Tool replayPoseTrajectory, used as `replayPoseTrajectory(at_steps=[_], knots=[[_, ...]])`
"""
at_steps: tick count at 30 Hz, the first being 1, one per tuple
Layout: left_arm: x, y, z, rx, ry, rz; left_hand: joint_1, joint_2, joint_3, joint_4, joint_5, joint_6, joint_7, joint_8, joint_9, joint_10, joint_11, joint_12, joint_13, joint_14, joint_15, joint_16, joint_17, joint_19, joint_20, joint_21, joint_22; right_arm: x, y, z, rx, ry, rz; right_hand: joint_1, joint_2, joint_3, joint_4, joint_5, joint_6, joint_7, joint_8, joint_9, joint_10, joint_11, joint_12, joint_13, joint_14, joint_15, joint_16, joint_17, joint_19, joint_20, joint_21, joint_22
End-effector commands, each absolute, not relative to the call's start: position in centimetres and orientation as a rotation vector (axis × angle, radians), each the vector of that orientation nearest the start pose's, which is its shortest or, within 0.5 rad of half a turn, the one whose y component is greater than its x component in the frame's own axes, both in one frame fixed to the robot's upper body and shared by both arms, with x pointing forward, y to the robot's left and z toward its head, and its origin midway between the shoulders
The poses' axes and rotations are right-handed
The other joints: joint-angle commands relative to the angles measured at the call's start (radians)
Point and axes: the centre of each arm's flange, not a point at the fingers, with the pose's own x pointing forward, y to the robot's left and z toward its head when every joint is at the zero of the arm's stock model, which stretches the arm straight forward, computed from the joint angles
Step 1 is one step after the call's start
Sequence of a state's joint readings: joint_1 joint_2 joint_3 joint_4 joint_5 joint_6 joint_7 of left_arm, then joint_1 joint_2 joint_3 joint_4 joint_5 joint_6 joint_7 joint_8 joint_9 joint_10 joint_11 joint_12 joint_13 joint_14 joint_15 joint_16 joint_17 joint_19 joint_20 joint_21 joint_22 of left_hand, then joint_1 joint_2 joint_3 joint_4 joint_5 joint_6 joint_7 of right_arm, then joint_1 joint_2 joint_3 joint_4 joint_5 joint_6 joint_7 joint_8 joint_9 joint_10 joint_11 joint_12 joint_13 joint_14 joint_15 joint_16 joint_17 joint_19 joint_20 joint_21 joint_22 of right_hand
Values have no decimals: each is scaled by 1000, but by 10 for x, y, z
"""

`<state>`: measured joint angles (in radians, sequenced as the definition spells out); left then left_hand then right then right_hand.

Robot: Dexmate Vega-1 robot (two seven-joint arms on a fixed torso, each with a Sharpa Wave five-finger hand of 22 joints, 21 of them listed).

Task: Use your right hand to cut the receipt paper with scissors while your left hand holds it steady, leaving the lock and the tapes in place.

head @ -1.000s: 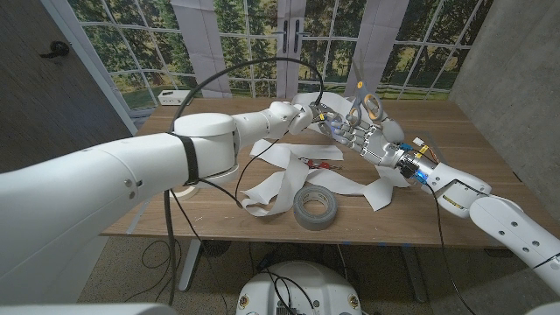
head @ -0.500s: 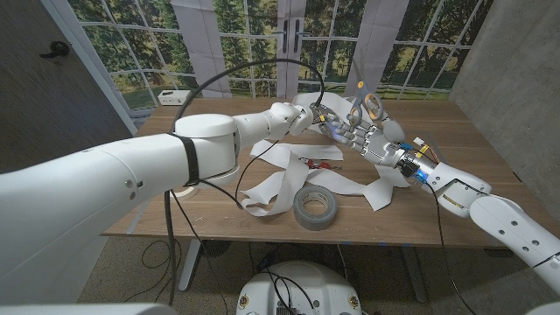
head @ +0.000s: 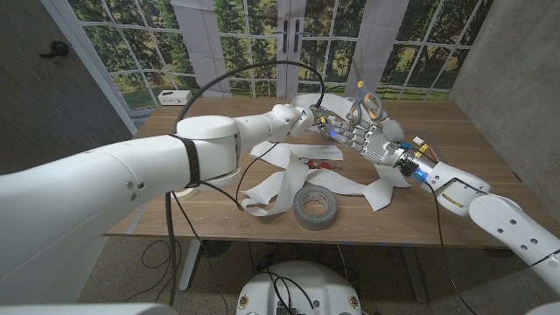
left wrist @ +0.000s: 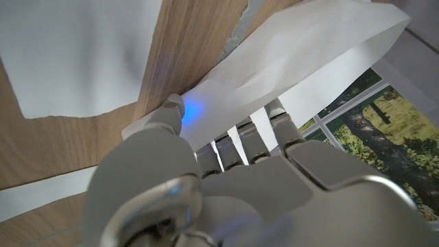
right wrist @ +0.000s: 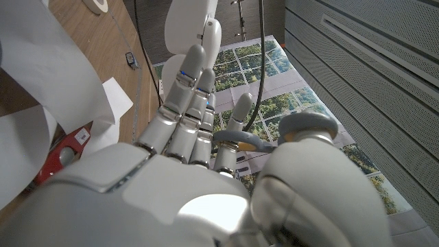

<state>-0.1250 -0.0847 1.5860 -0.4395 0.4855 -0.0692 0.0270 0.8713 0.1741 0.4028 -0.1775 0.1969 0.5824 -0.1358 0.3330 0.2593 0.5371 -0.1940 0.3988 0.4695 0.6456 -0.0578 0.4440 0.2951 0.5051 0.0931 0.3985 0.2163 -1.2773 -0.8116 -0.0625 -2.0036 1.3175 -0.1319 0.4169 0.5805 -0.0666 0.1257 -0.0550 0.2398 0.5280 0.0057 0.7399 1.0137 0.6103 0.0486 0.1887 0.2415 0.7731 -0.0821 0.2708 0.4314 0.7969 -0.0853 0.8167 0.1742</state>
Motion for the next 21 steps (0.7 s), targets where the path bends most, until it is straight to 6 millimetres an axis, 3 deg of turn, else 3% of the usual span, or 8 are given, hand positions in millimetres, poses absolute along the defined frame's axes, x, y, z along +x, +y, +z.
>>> replayPoseTrajectory(at_steps=[1,5,9,12,13,17,21], knots=[[711,-56,82,2030,-677,-258,84,5,34,-2,5,18,-4,12,22,70,-9,58,54,95,-181,45,36,60,-59,50,16,483,-252,-9,350,-402,922,4,14,-3,-5,-3,15,17,5,1,1,-2,4,-1,-5,-47,5,-2,6,-1,-1,5],[711,-53,81,1990,-690,-260,130,14,55,11,1,105,19,47,49,152,-8,132,110,159,-182,62,67,67,-85,95,43,484,-252,-9,350,-405,919,4,14,-3,-5,-3,18,18,7,2,0,-2,4,-2,-6,-47,5,-1,6,0,-3,5],[712,-44,79,1887,-737,-268,169,16,95,22,-5,176,22,80,90,222,-11,211,185,263,-182,57,86,120,-159,177,59,484,-252,-8,350,-406,921,4,15,-3,-6,-3,22,17,7,-1,0,-2,4,-3,-5,-47,6,-2,7,0,-4,5],[712,-40,78,1851,-764,-264,175,10,103,21,-9,183,22,82,99,222,-11,220,201,275,-182,43,84,155,-180,208,59,485,-252,-8,352,-405,922,5,14,-4,-6,-4,22,16,8,0,0,-1,4,-3,-5,-45,6,-2,7,0,-5,5],[713,-39,77,1825,-759,-265,183,7,110,18,-11,194,28,82,100,227,-11,227,212,283,-182,27,77,187,-199,236,59,485,-252,-8,350,-405,920,5,14,-4,-6,-4,21,17,8,1,0,-2,4,-3,-6,-47,5,-2,7,0,-6,5],[714,-31,74,1739,-772,-258,192,0,117,16,-16,215,40,78,98,247,-10,227,209,331,-181,4,50,258,-211,295,56,488,-251,-9,357,-401,923,5,14,-5,-6,-4,23,17,9,2,1,-1,4,-4,-7,-46,6,-2,7,0,-7,5],[717,-26,70,1630,-739,-267,195,-4,120,14,-17,219,43,74,96,245,-3,226,212,346,-181,-10,34,283,-214,319,54,489,-251,-10,358,-397,920,5,15,-5,-7,-4,23,17,9,1,0,-1,4,-4,-6,-46,6,-2,8,0,-8,5]])
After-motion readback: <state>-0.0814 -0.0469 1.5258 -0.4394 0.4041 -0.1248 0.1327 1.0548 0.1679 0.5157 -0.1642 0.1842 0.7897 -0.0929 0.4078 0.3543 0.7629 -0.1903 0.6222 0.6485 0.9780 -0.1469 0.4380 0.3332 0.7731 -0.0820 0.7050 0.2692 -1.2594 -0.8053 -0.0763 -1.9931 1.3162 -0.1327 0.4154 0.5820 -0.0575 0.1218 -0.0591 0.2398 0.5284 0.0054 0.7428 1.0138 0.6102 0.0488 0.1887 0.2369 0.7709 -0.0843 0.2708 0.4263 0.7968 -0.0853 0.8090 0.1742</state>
